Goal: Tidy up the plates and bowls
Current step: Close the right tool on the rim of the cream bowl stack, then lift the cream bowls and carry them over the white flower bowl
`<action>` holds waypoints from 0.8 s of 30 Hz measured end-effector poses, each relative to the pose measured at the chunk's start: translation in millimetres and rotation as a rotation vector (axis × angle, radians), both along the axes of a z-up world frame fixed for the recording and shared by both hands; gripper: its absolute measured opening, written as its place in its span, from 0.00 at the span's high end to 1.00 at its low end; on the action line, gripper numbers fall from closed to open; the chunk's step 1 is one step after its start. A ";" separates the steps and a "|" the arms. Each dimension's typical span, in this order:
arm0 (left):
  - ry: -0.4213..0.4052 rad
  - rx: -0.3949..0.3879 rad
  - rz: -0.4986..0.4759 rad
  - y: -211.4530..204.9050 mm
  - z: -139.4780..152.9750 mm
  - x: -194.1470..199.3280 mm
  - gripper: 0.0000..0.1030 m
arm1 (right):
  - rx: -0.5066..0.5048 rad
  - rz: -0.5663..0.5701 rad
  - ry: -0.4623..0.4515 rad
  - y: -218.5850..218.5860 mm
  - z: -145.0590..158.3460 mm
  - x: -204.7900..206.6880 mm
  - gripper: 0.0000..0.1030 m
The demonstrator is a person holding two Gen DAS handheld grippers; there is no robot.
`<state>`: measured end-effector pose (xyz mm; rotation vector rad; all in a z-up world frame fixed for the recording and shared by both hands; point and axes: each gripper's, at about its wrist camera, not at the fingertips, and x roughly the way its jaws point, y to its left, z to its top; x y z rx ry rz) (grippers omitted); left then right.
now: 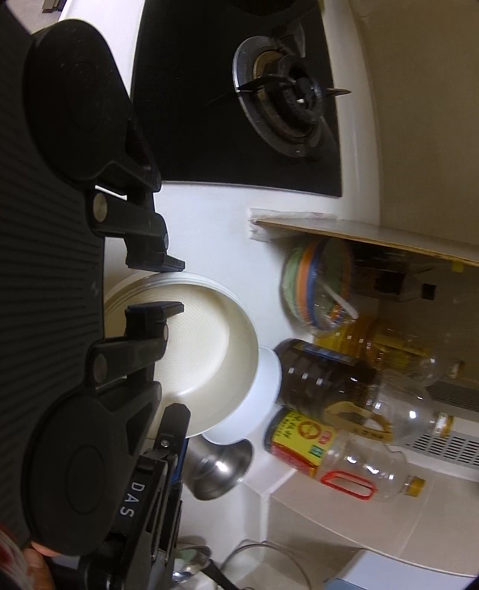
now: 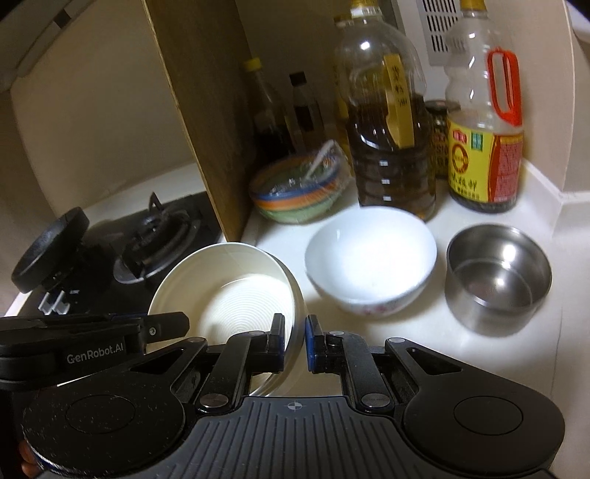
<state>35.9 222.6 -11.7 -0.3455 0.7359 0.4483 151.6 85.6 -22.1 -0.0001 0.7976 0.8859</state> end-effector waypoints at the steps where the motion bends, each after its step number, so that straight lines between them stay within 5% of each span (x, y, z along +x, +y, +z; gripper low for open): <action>1: -0.006 0.006 0.001 -2.8 3.4 1.7 0.86 | 0.004 0.003 -0.006 -1.7 4.1 2.3 0.89; 11: -0.069 0.057 -0.026 -26.0 30.7 45.1 0.86 | 0.044 -0.019 -0.062 -28.3 33.7 38.6 0.89; 24: -0.052 0.048 -0.042 -29.9 23.5 97.4 0.85 | 0.018 -0.057 -0.044 -35.6 34.7 92.0 0.89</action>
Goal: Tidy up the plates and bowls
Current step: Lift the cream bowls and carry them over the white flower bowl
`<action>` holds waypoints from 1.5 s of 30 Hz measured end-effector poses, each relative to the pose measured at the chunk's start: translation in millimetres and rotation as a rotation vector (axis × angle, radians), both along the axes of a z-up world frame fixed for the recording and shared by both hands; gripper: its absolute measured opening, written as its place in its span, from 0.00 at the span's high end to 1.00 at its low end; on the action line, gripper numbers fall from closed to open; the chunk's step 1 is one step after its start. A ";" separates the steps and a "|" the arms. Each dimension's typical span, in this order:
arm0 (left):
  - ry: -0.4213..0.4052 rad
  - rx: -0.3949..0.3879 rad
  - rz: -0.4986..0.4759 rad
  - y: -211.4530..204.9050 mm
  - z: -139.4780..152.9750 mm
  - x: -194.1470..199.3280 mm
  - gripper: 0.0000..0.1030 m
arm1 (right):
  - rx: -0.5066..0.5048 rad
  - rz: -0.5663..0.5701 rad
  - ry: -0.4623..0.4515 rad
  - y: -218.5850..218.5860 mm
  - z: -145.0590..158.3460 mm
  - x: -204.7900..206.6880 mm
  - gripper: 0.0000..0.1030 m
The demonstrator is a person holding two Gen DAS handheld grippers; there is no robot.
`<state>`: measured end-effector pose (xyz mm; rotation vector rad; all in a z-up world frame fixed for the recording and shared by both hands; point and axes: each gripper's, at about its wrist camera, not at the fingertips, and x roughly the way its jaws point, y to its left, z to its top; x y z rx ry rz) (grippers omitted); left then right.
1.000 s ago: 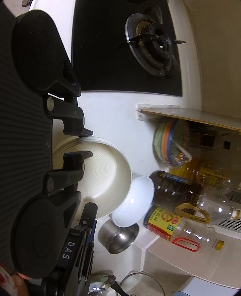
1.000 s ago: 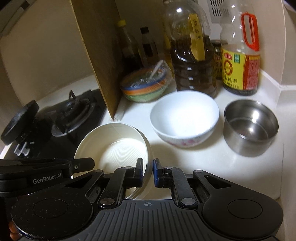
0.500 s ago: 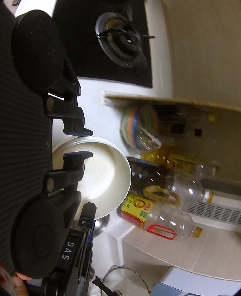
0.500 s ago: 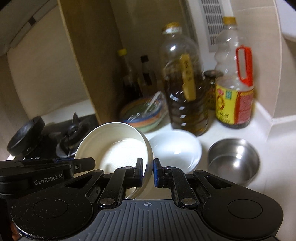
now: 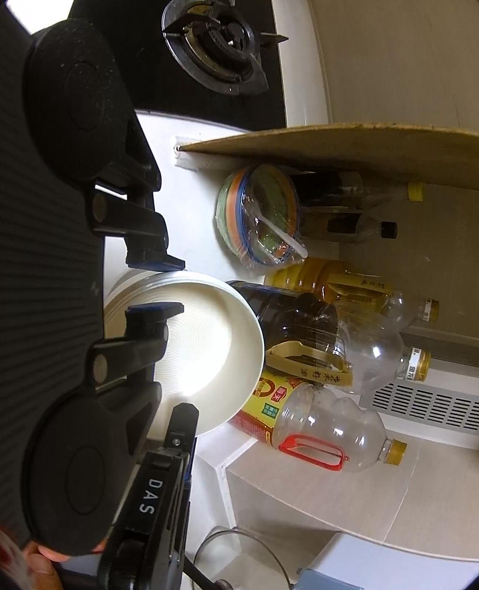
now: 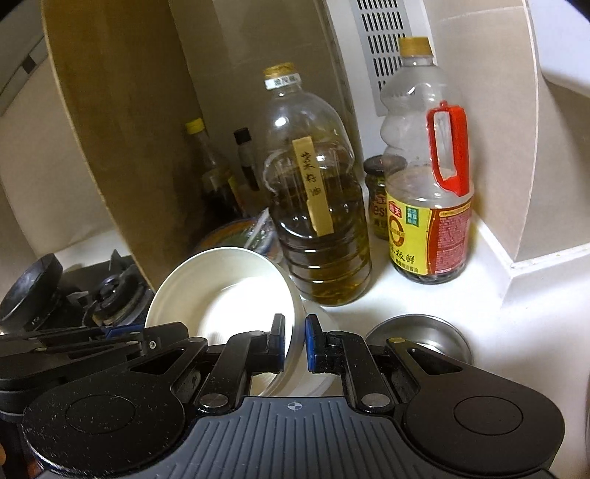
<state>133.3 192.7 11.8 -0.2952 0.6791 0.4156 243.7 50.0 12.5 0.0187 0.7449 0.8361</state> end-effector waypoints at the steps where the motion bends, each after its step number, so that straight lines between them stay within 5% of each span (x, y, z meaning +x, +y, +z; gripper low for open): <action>1: 0.004 -0.001 0.001 1.1 -1.3 3.3 0.85 | -0.003 0.001 0.002 0.5 -1.4 2.6 0.89; 33: 0.109 -0.113 0.009 25.1 -40.7 40.5 0.82 | -0.089 0.013 0.148 21.8 -45.2 52.9 0.89; 45: 0.108 -0.062 0.029 24.1 -38.1 39.7 0.76 | -0.101 0.019 0.118 22.2 -43.4 53.1 0.88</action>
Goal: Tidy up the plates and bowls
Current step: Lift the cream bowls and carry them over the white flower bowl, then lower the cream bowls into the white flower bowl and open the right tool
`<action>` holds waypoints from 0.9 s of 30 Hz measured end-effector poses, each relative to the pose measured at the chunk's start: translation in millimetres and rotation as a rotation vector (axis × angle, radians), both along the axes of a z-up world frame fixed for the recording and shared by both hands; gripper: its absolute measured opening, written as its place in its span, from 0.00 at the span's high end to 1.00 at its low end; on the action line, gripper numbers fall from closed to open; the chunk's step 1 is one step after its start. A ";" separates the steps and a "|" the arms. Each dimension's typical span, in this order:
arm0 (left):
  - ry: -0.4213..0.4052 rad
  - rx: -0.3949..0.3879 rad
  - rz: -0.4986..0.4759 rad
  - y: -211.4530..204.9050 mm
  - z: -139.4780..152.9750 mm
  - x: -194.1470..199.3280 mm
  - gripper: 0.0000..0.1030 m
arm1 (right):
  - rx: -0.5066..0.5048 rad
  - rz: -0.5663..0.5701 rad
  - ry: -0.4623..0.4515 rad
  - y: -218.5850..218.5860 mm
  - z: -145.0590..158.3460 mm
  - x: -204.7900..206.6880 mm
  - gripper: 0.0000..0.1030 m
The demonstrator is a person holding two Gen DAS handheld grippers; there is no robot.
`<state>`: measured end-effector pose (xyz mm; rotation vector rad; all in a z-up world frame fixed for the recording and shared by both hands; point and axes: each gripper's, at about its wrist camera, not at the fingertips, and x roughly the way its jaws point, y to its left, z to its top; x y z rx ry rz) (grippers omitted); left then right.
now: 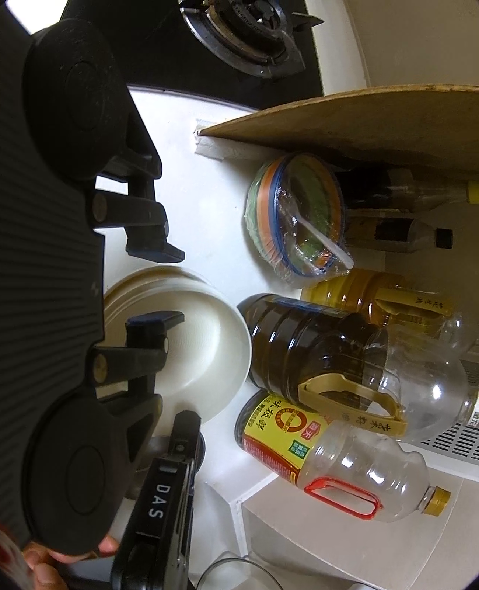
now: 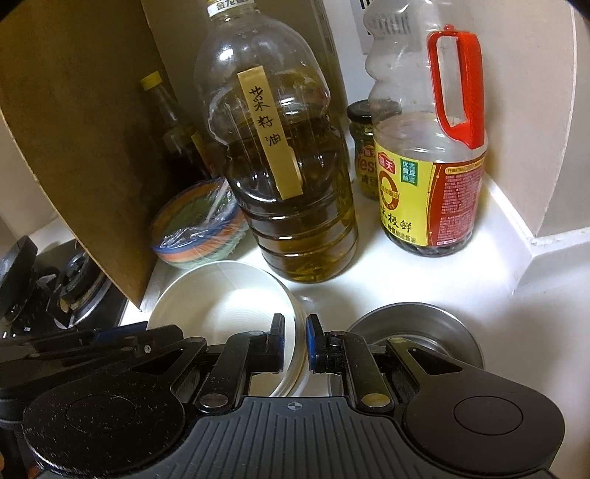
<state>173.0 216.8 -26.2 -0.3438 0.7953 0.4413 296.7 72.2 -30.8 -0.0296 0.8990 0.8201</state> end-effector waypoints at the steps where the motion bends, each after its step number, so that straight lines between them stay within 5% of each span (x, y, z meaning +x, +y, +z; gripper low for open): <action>1: -0.003 0.009 0.002 -0.4 1.2 -0.9 0.76 | 0.002 0.002 0.001 -0.8 -0.2 -0.4 0.88; 20: -0.039 0.027 -0.025 -17.4 21.0 -30.3 0.73 | 0.062 0.019 -0.024 -32.0 14.0 -25.6 0.85; 24: -0.027 0.019 -0.024 -23.5 21.8 -40.5 0.62 | 0.068 0.019 -0.025 -42.2 16.0 -35.4 0.57; 27: -0.019 0.009 -0.029 -28.6 20.7 -49.0 0.61 | 0.064 0.024 -0.043 -49.7 17.9 -44.7 0.50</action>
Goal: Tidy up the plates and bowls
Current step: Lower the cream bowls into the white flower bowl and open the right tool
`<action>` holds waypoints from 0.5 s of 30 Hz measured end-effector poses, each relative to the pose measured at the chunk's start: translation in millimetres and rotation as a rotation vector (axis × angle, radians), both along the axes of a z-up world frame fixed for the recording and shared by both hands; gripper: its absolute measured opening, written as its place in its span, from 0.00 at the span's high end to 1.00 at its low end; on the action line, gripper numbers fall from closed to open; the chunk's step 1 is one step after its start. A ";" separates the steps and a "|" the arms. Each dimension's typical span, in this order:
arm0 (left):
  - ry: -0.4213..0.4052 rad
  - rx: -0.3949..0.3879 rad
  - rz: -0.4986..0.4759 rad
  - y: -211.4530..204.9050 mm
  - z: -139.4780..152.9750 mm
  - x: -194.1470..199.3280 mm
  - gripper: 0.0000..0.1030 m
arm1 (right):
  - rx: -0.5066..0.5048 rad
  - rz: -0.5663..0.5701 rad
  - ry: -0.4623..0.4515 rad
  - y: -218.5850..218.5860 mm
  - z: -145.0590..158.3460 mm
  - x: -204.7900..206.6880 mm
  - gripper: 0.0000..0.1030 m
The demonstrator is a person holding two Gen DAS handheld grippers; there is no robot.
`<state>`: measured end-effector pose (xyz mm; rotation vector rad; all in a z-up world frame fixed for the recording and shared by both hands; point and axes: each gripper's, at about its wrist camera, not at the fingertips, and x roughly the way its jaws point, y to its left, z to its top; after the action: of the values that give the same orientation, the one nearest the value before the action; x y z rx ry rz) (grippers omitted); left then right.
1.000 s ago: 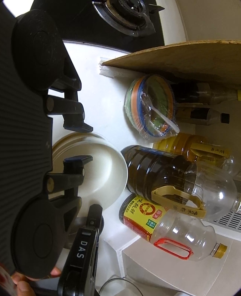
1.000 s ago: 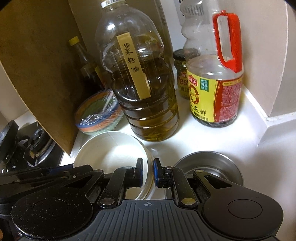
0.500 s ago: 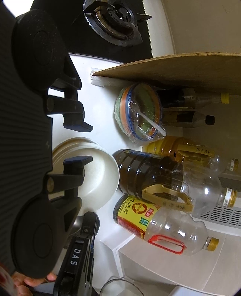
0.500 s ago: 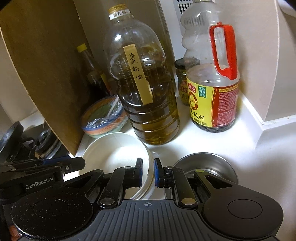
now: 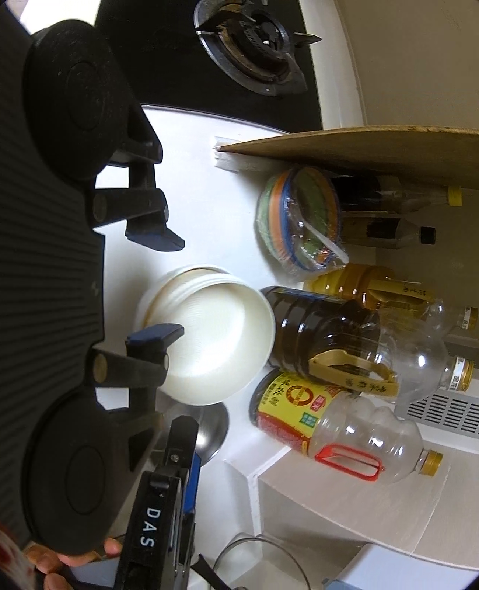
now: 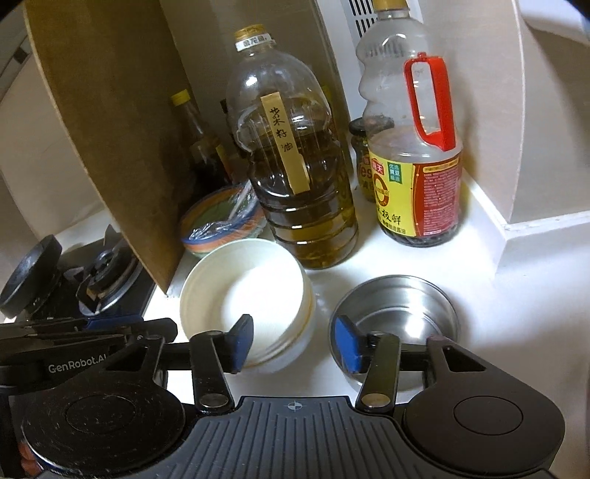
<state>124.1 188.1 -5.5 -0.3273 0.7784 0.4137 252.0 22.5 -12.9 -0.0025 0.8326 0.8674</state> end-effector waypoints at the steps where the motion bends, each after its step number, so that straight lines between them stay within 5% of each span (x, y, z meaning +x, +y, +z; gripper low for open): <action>1: 0.003 -0.004 -0.001 -1.6 -0.4 -2.8 0.60 | -0.002 0.001 0.000 -2.4 0.1 -2.8 0.49; 15: 0.052 -0.026 -0.038 -30.9 -10.5 -30.3 0.49 | -0.040 -0.008 0.069 -37.5 -18.4 -35.5 0.34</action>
<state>93.8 157.2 -16.1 -0.3263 0.8405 0.3783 216.5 -15.0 -31.4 -0.0046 0.9143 0.8472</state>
